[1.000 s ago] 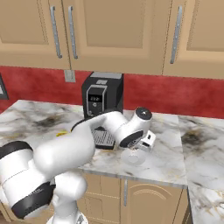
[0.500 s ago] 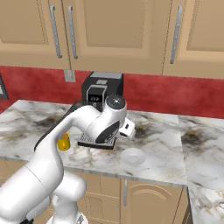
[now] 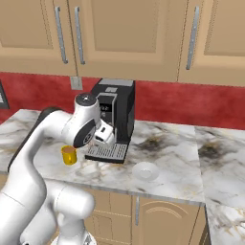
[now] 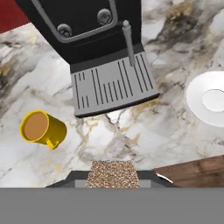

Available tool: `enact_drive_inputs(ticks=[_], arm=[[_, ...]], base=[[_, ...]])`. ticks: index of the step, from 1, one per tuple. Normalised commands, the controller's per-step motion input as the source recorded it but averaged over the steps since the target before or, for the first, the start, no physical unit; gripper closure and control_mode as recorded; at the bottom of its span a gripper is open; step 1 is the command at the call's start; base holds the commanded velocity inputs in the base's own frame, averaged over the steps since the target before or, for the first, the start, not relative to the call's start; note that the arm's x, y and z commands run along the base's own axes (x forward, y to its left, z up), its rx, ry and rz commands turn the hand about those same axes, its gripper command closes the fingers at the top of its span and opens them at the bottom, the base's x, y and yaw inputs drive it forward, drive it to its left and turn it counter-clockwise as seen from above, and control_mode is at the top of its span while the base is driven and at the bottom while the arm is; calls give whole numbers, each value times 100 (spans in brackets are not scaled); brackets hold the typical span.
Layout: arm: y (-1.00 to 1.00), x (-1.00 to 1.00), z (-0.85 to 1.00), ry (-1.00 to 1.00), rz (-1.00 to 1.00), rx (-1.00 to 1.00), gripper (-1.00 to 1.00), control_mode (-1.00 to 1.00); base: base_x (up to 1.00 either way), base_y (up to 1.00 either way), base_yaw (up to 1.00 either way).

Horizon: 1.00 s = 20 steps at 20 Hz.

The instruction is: Take a sugar cube from the saucer and place it inside the coffee. Then, grab milk from the fridge and place it next to the coffee on the counter to sweeten the coffee.

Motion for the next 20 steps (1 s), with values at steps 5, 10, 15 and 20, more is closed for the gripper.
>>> enact_drive_inputs(ticks=[5, 10, 15, 20], arm=[[100, 15, 0, 25, 0, 0, 100, -100], [96, 13, 0, 27, 0, 0, 100, -100], [54, 10, 0, 18, 0, 0, 100, -100], [32, 4, 7, 8, 0, 0, 100, -100]], base=[[0, 0, 0], [0, 0, 0], [0, 0, 0], [0, 0, 0]])
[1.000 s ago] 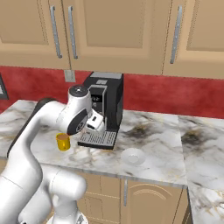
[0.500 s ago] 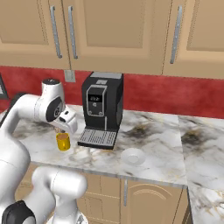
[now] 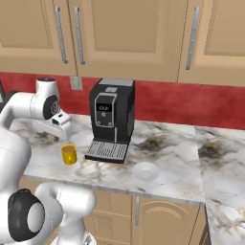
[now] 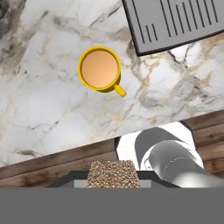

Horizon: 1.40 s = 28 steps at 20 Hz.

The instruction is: Take a sugar cube from the saucer and place it inside the coffee. Then, grab milk from the fridge and place it next to the coffee on the counter to sweeten the coffee.

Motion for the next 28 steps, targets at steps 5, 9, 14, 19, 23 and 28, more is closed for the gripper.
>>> enact_drive_inputs(ticks=[5, 9, 14, 19, 23, 28], arm=[[17, 20, -28, 11, 0, 0, 100, -100], [-5, 53, -53, 8, 0, 0, 100, -100], [-5, 65, -35, 0, 0, -5, 100, -100], [0, 49, -51, 1, 0, -8, 100, -100], [0, 38, -37, 8, 0, -2, 100, -100], [0, 22, -29, 7, 0, 0, 100, -100]], base=[[0, 0, 0], [0, 0, 0], [0, 0, 0], [0, 0, 0], [0, 0, 0], [0, 0, 0]])
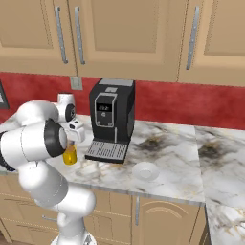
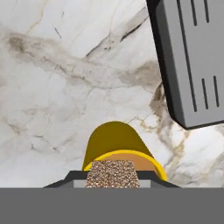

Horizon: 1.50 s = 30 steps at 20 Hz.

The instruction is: Take a sugar cube from the saucer and place it inside the coffee. Then, grab milk from the fridge and place it next to the coffee on the counter to sweeten the coffee.

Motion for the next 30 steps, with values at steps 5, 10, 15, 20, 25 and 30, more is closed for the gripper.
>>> enact_drive_inputs(ticks=[5, 10, 15, 20, 25, 30], arm=[[0, 7, -32, 6, 0, 0, 100, -100], [0, 11, -22, 3, 0, -1, 100, -100], [-17, -28, -1, -2, 0, 0, 100, -100], [-13, -35, 0, -2, 0, 0, 100, -100], [3, -2, -2, 0, 0, 0, 100, -100], [5, 6, 0, -3, 0, 0, 100, -100]], base=[[0, 0, 0], [0, 0, 0], [0, 0, 0], [0, 0, 0], [0, 0, 0], [0, 0, 0]])
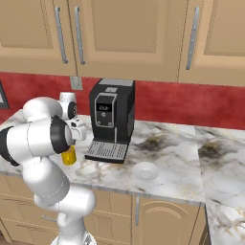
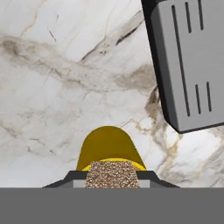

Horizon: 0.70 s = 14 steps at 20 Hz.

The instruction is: Take a sugar cube from the saucer and place it inside the coffee. Then, grab milk from the fridge and place it next to the coffee on the counter to sweeten the coffee.

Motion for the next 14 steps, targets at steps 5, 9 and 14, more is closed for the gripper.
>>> enact_drive_inputs(ticks=[5, 9, 14], arm=[[0, 3, 2, -18, 0, 0, 100, -100], [0, -39, 5, -20, 0, 0, 100, -100], [0, -29, -21, -1, 0, 0, 100, -100]], base=[[0, 0, 0], [0, 0, 0], [0, 0, 0]])
